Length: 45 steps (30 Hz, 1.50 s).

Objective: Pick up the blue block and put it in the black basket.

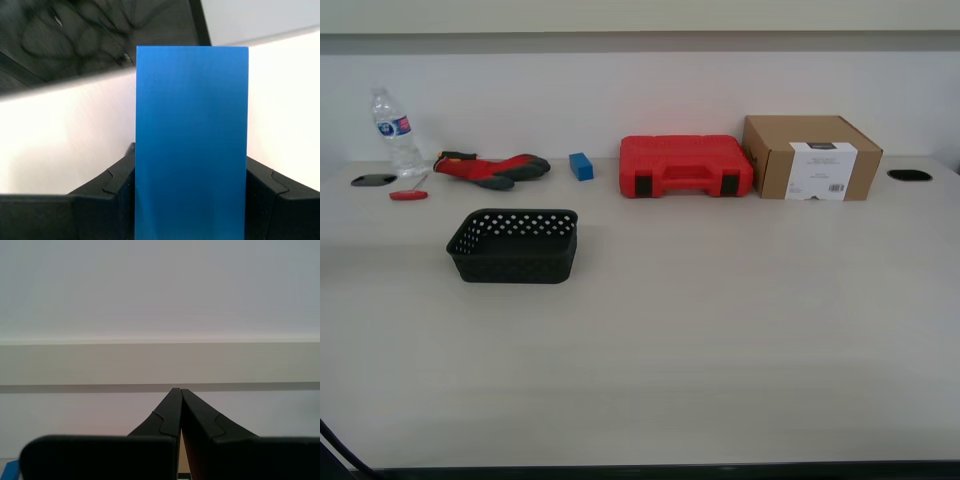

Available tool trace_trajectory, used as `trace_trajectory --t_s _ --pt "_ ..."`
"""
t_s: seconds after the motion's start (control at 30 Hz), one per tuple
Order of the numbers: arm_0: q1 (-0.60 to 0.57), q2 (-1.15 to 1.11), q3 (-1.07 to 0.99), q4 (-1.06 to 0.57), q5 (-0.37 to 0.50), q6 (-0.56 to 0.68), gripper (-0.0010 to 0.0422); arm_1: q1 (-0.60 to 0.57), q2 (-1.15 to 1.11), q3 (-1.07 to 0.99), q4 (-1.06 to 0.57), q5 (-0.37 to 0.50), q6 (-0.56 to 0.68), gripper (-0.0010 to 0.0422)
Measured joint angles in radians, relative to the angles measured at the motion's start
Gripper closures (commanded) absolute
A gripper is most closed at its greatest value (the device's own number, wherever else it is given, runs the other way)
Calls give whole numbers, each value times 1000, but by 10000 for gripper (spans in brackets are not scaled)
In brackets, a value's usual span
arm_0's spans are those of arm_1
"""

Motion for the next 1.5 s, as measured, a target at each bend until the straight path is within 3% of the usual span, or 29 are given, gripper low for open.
trace_trajectory --t_s 0.13,0.23,0.33,0.57,0.7,0.77,0.9,1.07,1.37,1.5 --pt "1 0 0 -4 -2 0 413 -98 -89 -7 -73 35 46 414" --pt "-2 0 0 -14 5 0 413 -196 -220 -12 -187 35 249 414" --pt "0 0 0 -32 2 0 413 -357 -321 -13 -325 30 460 414" --pt "0 0 0 -34 2 0 413 -759 -443 -24 -527 11 695 414" --pt "0 0 0 -35 2 0 413 -983 -459 -124 -570 -133 1009 414" --pt "0 0 0 -37 2 0 413 -1051 -466 -209 -557 -144 1102 414" --pt "0 0 0 -40 2 0 413 -1089 -525 -419 -524 -105 1152 414" --pt "-1 0 0 -40 2 0 413 -1083 -688 -731 -218 -80 1255 413" --pt "-1 0 0 -44 2 0 413 -1077 -625 -751 56 -158 1226 413" --pt "-1 0 0 -44 2 0 413 -1073 -610 -733 97 -188 1167 412"
